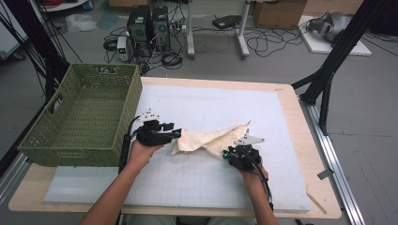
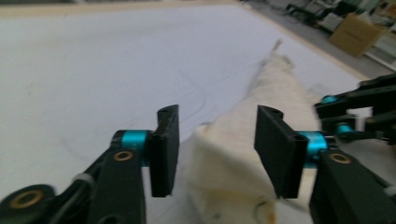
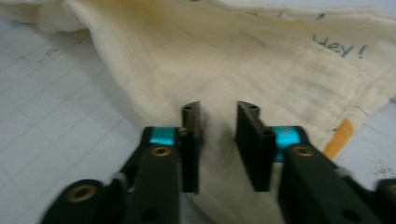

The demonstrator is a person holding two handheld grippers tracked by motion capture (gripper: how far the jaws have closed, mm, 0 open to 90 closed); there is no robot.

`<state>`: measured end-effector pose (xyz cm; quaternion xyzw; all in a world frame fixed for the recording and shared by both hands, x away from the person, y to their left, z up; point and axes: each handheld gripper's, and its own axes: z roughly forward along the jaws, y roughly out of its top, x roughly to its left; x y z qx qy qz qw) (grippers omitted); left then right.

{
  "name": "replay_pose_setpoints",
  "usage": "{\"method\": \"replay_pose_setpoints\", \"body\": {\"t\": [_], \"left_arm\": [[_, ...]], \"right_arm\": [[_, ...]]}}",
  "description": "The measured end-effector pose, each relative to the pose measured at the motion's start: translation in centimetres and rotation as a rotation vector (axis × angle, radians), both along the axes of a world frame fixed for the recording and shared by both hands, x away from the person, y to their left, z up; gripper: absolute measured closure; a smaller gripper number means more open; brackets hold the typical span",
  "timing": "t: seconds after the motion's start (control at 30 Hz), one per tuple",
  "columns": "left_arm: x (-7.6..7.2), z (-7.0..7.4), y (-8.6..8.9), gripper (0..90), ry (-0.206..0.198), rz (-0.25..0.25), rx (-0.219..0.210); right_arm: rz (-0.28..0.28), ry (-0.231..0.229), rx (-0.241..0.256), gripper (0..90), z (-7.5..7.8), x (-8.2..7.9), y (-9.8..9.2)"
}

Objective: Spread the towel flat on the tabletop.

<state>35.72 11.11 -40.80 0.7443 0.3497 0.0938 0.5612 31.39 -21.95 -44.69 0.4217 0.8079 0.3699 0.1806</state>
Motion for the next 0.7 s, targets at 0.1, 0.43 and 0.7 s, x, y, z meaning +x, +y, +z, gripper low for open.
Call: {"method": "replay_pose_setpoints", "body": {"t": [0.1, 0.43, 0.7], "left_arm": [[-1.1, 0.4, -1.6, 46.1, -0.035, -0.134, 0.045], [-2.0, -1.3, -4.0, 39.4, -0.029, -0.249, 0.302], [-1.1, -1.6, -3.8, 88.8, -0.027, -0.142, 0.397]], "right_arm": [[0.000, 0.010, -0.010, 85.8, 0.2, 0.2, -0.2], [-0.016, 0.030, 0.006, 84.4, 0.2, 0.3, -0.5], [-0.005, 0.027, 0.005, 86.0, 0.4, -0.2, -0.9]]}}
